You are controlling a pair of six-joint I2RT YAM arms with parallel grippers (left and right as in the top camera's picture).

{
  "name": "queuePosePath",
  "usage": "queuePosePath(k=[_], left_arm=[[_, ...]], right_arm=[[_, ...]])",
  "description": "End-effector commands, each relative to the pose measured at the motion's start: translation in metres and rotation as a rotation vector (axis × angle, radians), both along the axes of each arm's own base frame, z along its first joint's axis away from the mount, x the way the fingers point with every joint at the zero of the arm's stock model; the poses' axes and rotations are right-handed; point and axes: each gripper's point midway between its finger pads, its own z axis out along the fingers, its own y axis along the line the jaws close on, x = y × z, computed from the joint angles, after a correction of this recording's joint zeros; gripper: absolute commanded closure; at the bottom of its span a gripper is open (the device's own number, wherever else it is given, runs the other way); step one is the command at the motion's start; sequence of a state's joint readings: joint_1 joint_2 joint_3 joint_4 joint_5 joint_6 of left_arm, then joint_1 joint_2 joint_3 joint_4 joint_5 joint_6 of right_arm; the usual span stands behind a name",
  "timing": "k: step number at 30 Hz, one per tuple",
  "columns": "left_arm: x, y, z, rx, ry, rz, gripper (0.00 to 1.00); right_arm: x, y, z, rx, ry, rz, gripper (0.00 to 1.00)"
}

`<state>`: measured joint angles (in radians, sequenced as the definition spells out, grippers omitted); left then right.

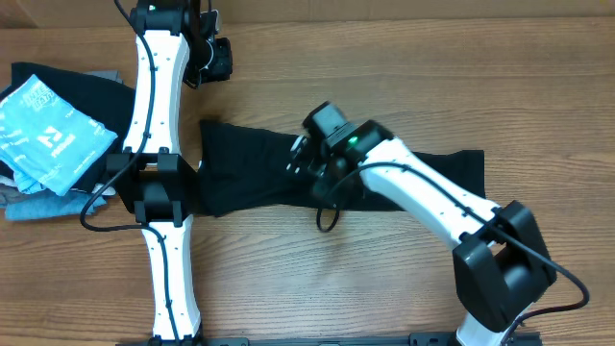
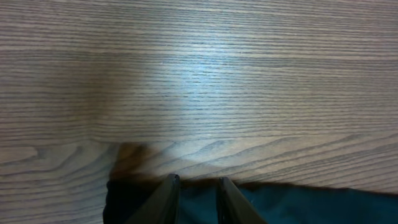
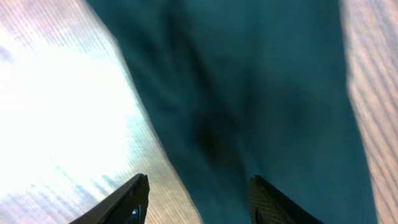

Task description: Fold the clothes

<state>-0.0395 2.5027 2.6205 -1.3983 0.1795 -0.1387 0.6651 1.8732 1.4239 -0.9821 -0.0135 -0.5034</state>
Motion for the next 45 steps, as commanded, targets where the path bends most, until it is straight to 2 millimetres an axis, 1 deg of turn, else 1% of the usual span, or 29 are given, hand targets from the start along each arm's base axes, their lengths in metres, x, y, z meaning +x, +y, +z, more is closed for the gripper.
queuePosePath(k=[1,5,7,10,12,15,18,23,24,27,29,34,37,38,40,45], left_arm=[[0.001,-0.002,-0.001,0.007,-0.004,-0.015,0.76],[0.001,-0.002,-0.002,0.007,-0.003,-0.015,0.76],[0.001,-0.002,-0.002,0.007,-0.003,-0.015,0.76],[0.001,-0.002,-0.001,0.007,-0.003,-0.015,0.76],[0.001,-0.002,-0.002,0.007,-0.002,-0.015,0.76],[-0.001,-0.001,-0.002,0.011,0.005,-0.014,0.75],[-0.001,-0.001,-0.002,0.010,0.004,-0.015,0.75],[-0.002,-0.001,-0.002,0.011,0.009,-0.015,0.75],[-0.003,-0.001,-0.003,0.011,0.013,-0.015,0.75],[-0.004,-0.001,-0.003,0.015,0.013,-0.027,0.75],[-0.003,-0.001,-0.003,0.014,0.010,-0.028,0.75],[-0.003,-0.001,-0.003,0.015,0.012,-0.028,0.75],[-0.004,-0.001,-0.003,0.015,0.013,-0.028,0.75],[-0.004,-0.001,-0.003,0.015,0.013,-0.028,0.75],[-0.004,-0.001,-0.003,0.015,0.013,-0.028,0.75],[-0.004,-0.001,-0.003,0.015,0.013,-0.028,0.74]], right_arm=[[-0.003,0.004,0.002,-0.026,-0.032,0.070,0.47],[-0.001,0.010,0.004,0.005,-0.040,0.074,0.54],[0.001,0.012,0.003,0.011,-0.052,0.080,0.56],[0.001,0.012,-0.005,0.010,-0.065,0.119,0.63],[-0.002,0.009,-0.016,0.007,-0.063,0.122,0.64],[-0.004,0.007,-0.022,0.004,-0.059,0.121,0.75],[-0.004,0.007,-0.023,0.004,-0.059,0.121,0.75],[-0.001,0.010,-0.040,0.034,-0.100,0.120,0.74],[-0.002,0.008,-0.047,0.036,-0.104,0.120,0.75],[-0.005,0.006,-0.053,0.033,-0.099,0.119,0.78],[-0.005,0.006,-0.053,0.033,-0.101,0.119,0.81],[0.004,0.004,-0.050,0.013,-0.143,0.107,0.88],[0.008,0.007,-0.046,0.022,-0.153,0.094,0.88],[0.010,0.008,-0.044,0.029,-0.155,0.078,0.87],[0.010,0.009,-0.043,0.031,-0.157,0.077,0.80],[0.009,0.008,-0.044,0.029,-0.153,0.077,0.71]])
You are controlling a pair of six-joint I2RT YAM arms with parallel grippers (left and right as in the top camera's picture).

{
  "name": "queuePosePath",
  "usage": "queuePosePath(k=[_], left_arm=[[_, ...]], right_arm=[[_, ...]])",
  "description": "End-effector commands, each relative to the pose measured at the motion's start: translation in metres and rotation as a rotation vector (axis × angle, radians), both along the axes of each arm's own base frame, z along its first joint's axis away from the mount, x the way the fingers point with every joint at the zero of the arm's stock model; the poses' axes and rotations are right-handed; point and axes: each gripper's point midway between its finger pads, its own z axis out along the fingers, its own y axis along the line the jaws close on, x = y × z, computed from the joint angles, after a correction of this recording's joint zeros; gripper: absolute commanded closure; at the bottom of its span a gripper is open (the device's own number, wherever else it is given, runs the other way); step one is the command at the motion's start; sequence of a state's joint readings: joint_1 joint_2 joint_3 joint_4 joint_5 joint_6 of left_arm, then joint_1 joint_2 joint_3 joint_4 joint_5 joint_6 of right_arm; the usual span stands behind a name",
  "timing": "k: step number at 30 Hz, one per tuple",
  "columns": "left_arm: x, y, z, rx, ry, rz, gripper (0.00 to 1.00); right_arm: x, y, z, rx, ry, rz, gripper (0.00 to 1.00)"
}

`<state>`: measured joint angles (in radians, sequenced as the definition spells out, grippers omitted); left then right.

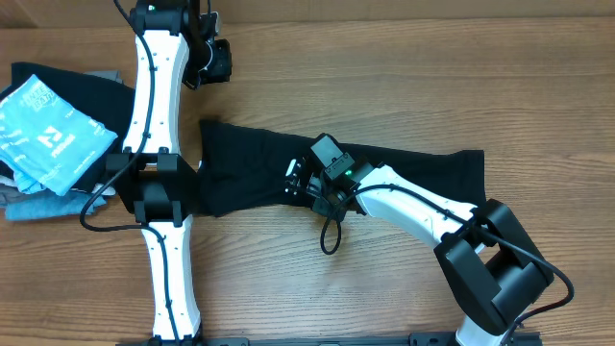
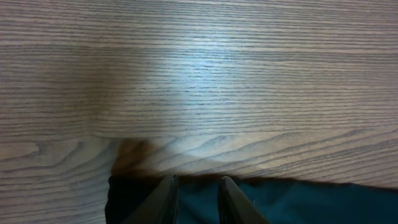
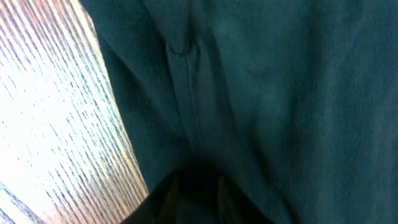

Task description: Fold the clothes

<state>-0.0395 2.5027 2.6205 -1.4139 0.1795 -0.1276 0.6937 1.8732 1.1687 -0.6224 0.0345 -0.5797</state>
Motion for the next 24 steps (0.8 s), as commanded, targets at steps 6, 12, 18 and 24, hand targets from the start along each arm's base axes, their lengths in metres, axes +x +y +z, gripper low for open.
queuePosePath(k=[6,12,18,24], left_arm=[[0.000,-0.001,-0.002,0.011,0.000,-0.018,0.75],[0.000,-0.001,-0.002,0.011,0.000,-0.018,0.75],[-0.001,-0.001,-0.002,0.011,0.002,-0.018,0.75],[0.000,-0.001,-0.002,0.011,0.001,-0.018,0.75]], right_arm=[[0.009,0.004,0.011,0.017,-0.031,-0.013,0.78],[0.012,0.006,0.013,0.029,-0.046,-0.013,0.77],[0.016,0.009,0.014,0.042,-0.060,-0.013,0.67],[0.020,0.013,0.016,0.057,-0.078,-0.013,0.61]])
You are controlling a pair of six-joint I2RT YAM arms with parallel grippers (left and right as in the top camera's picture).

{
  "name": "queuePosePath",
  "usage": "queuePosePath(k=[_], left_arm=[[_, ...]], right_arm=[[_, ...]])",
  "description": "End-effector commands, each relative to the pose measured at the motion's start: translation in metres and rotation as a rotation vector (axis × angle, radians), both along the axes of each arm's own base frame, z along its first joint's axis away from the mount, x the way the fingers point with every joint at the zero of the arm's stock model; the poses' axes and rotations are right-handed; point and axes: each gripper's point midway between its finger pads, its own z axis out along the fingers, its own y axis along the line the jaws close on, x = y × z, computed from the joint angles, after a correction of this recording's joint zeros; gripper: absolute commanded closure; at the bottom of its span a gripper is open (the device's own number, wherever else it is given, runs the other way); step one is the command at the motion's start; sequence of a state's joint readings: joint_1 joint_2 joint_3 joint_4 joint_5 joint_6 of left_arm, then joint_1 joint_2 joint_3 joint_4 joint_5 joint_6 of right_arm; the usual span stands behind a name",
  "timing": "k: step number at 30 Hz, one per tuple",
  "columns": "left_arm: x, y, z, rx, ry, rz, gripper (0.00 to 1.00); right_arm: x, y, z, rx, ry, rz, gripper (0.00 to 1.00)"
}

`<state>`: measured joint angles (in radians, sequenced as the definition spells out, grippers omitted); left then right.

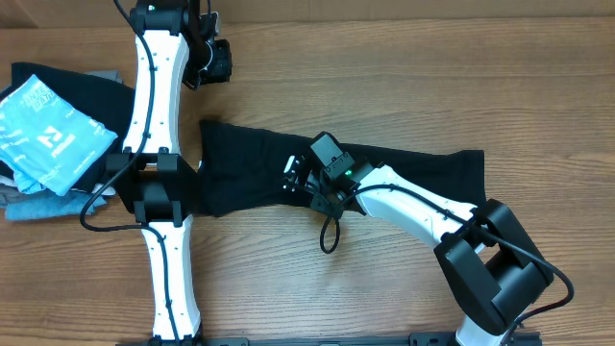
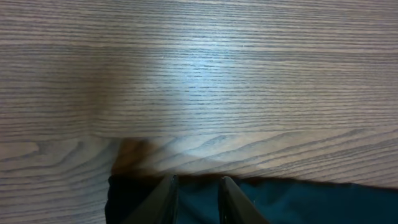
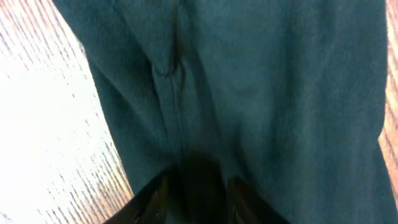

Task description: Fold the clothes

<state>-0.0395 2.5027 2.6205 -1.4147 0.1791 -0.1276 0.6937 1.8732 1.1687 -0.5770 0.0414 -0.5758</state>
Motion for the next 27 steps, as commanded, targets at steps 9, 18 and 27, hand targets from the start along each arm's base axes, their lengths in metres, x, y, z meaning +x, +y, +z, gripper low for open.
queuePosePath(k=[9,18,27], left_arm=[[0.000,-0.001,-0.002,0.011,0.000,-0.019,0.75],[0.000,-0.002,-0.002,0.011,-0.001,-0.019,0.75],[-0.001,-0.001,-0.002,0.012,0.003,-0.022,0.75]], right_arm=[[0.015,0.011,0.016,0.051,-0.060,-0.007,0.58],[0.000,0.031,0.018,0.162,0.021,0.050,0.59],[0.013,0.042,0.026,0.207,-0.038,0.055,0.63]])
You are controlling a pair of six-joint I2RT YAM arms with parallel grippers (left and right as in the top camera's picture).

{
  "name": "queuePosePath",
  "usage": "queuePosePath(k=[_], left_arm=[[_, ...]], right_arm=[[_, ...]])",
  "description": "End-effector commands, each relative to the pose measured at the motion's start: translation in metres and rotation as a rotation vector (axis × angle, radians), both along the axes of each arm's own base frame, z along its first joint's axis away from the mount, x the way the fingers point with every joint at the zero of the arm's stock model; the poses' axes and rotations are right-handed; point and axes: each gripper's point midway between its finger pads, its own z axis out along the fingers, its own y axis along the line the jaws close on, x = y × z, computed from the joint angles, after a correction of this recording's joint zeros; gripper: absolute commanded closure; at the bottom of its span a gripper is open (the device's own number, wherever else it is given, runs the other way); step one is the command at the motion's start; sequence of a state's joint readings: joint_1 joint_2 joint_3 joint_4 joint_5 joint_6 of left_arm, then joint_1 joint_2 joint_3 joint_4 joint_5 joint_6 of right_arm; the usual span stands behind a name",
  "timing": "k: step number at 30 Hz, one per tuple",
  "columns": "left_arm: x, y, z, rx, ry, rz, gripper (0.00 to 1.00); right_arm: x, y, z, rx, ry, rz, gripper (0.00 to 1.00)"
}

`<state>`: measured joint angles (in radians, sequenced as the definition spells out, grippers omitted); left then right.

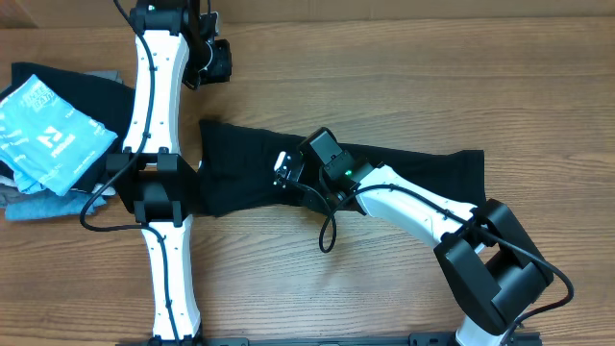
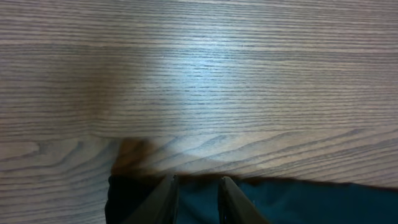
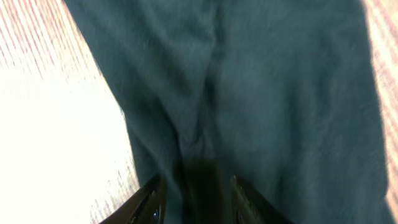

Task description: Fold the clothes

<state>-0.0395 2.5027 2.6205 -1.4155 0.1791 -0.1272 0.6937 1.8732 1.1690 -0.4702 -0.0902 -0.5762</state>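
A dark garment (image 1: 240, 163) lies stretched flat across the table's middle, from the left arm to the right side. My right gripper (image 1: 285, 168) hangs low over its left half. In the right wrist view the fingers stand partly open (image 3: 196, 180) with a dark crease of the garment (image 3: 280, 93) running between them; whether they touch it I cannot tell. My left gripper (image 1: 219, 60) is at the far edge of the table, above the garment's far left corner. In the left wrist view it is shut (image 2: 198, 179) with the garment's edge (image 2: 298, 205) below it.
A pile of clothes sits at the far left, a light blue printed shirt (image 1: 48, 135) on top of black and grey ones. The left arm's white links (image 1: 159, 183) cross the garment's left end. A black cable loop (image 1: 327, 234) hangs from the right arm.
The right gripper has shifted a little left and toward the far side over the garment, and its fingers stand wider apart. The left gripper and the garment's outline look unchanged.
The right gripper was open above the garment's middle. It then sat down on the cloth with fingers shut on a crease. After that the fingers were slightly wider, and now wider still and further left. The left arm stayed still throughout.
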Motion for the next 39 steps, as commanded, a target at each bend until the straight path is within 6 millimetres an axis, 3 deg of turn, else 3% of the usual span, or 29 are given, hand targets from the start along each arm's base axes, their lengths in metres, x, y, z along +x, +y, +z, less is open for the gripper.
queuePosePath(k=[1,13,21,31,32,39], left_arm=[[-0.001,-0.002,-0.002,0.012,0.004,-0.022,0.75],[-0.001,-0.001,-0.002,0.012,0.003,-0.021,0.75],[0.000,-0.002,-0.002,0.011,0.001,-0.022,0.75],[-0.001,-0.002,-0.002,0.012,0.003,-0.022,0.75],[-0.001,-0.001,-0.002,0.012,0.003,-0.021,0.75],[-0.001,-0.001,-0.002,0.012,0.005,-0.022,0.75]], right_arm=[[0.011,0.010,0.016,0.053,-0.040,0.001,0.63],[0.010,0.010,0.015,0.049,-0.038,0.000,0.64],[0.001,0.001,-0.003,0.033,-0.026,-0.003,0.64],[0.001,0.001,-0.004,0.035,-0.028,-0.003,0.68],[0.001,0.001,-0.004,0.035,-0.028,-0.003,0.71],[0.001,-0.007,-0.012,0.002,-0.042,-0.020,0.70]])
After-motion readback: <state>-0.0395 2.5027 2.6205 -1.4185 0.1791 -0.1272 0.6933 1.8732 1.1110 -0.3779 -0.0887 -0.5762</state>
